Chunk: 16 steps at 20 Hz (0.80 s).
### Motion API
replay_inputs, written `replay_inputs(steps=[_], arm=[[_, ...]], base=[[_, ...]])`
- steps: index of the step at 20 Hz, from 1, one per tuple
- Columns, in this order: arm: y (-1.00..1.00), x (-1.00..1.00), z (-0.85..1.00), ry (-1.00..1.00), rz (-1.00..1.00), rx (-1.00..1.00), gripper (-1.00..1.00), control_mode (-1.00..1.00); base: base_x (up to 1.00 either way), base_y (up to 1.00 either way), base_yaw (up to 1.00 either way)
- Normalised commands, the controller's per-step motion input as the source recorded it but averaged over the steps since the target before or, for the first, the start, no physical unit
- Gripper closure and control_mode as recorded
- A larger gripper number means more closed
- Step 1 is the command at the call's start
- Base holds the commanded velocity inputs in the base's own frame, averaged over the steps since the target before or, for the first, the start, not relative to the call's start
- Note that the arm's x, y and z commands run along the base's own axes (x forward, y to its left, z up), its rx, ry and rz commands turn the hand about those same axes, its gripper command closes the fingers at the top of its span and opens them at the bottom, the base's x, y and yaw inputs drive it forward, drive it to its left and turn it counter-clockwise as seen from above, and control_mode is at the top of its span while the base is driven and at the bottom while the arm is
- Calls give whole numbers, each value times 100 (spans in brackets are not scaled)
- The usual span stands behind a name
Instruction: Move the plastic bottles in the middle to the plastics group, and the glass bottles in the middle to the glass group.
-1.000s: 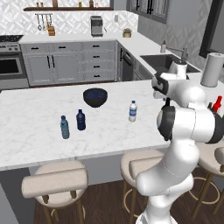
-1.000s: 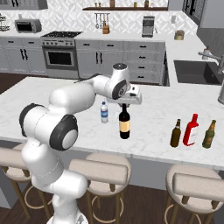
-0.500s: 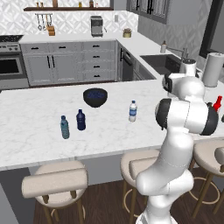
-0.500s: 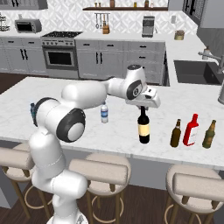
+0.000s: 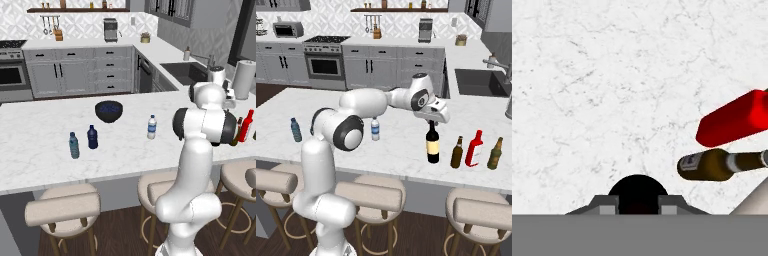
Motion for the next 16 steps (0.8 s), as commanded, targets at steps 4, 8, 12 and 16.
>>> replay_inputs(steps=[4,8,12,16], arm=[[-33,30,-13,0,-13,0,100,-100],[-37,20,-16,0,-13,0,100,-100],[-26,19,-16,-3,-11,0,100,-100],[-9,-14,-19,-9,-12,0,100,-100]], base=[[0,0,0],[0,0,0],[0,0,0],[0,0,0]])
